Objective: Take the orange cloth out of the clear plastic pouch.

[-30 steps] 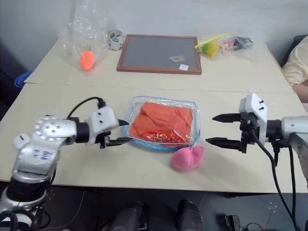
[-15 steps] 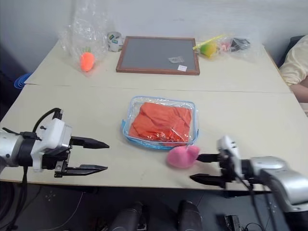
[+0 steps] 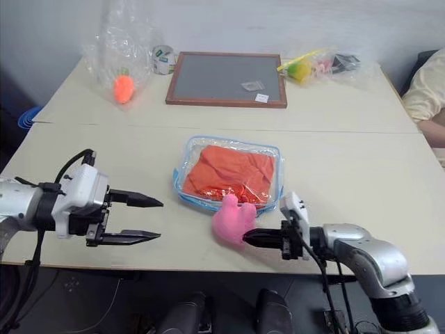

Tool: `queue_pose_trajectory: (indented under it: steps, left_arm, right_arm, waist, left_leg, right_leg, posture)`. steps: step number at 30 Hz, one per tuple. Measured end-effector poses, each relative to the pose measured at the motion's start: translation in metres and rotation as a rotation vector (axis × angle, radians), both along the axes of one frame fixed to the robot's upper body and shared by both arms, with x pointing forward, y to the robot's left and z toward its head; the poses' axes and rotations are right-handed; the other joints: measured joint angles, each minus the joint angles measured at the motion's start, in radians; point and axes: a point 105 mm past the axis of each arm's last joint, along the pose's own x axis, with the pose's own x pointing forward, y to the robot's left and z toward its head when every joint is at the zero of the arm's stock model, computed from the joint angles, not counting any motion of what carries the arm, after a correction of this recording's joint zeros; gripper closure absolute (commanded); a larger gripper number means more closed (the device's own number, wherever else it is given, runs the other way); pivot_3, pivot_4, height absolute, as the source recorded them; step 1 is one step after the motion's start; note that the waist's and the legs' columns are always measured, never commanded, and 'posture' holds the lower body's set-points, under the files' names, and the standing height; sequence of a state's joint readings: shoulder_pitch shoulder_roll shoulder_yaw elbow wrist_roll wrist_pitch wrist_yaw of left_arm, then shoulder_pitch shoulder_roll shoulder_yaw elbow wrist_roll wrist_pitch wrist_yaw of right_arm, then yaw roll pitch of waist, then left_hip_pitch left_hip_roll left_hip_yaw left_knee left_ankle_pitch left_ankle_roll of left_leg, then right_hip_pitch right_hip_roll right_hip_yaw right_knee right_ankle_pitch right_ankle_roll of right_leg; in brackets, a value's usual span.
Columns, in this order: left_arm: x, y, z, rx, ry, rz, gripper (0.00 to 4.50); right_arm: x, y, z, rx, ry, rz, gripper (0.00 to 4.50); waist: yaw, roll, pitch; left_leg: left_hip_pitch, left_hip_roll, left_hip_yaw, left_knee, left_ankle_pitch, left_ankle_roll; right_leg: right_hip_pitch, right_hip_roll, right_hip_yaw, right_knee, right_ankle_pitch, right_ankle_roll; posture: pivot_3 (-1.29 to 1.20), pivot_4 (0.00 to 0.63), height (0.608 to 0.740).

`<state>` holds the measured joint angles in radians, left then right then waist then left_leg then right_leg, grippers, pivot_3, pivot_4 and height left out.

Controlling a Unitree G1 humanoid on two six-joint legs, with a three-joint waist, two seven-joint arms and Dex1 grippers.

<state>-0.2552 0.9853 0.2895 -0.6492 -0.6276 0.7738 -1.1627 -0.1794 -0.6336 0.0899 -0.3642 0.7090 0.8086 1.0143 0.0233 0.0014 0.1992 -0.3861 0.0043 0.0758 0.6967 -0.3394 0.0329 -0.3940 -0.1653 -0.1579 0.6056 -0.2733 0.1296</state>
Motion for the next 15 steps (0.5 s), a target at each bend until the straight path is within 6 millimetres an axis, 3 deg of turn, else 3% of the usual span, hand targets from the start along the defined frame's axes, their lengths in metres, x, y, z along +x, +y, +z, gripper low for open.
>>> queue_pose_trajectory:
  steps: [5, 9, 12, 15]
  left_arm:
    - [0.005, -0.002, 0.001, -0.003, -0.019, 0.009, 1.56]
    - [0.010, -0.008, 0.003, -0.015, -0.033, -0.010, 1.56]
    - [0.015, -0.020, 0.000, -0.030, -0.045, -0.063, 1.56]
    - [0.024, -0.033, -0.005, -0.052, -0.050, -0.098, 1.56]
  right_arm:
    - [0.011, 0.000, -0.005, -0.084, -0.061, -0.030, 4.45]
    - [-0.001, -0.041, 0.019, -0.175, -0.118, -0.002, 4.45]
    - [-0.008, -0.049, 0.043, -0.157, -0.142, 0.024, 3.89]
    - [-0.011, -0.048, 0.052, -0.134, -0.119, 0.036, 2.89]
  waist:
    - [0.003, 0.000, 0.000]
    - [0.008, 0.000, 0.000]
    - [0.004, -0.001, 0.000]
    - [0.002, -0.001, 0.000]
  left_leg:
    - [0.000, 0.000, 0.000, 0.000, 0.000, 0.000]
    - [-0.001, -0.001, 0.000, 0.000, 0.000, 0.001]
    - [0.000, 0.001, 0.000, 0.000, 0.000, 0.001]
    - [0.000, 0.000, 0.000, 0.000, 0.000, 0.000]
  right_leg:
    - [0.000, 0.000, 0.000, 0.000, 0.000, 0.000]
    - [0.001, 0.000, 0.000, -0.001, 0.000, 0.000]
    - [0.001, 0.000, -0.001, -0.001, 0.000, 0.000]
    - [0.001, 0.001, 0.000, 0.000, 0.000, 0.000]
  posture:
    - [0.00, 0.150, 0.740]
    - [0.00, 0.150, 0.740]
    - [0.00, 0.150, 0.740]
    - [0.00, 0.150, 0.740]
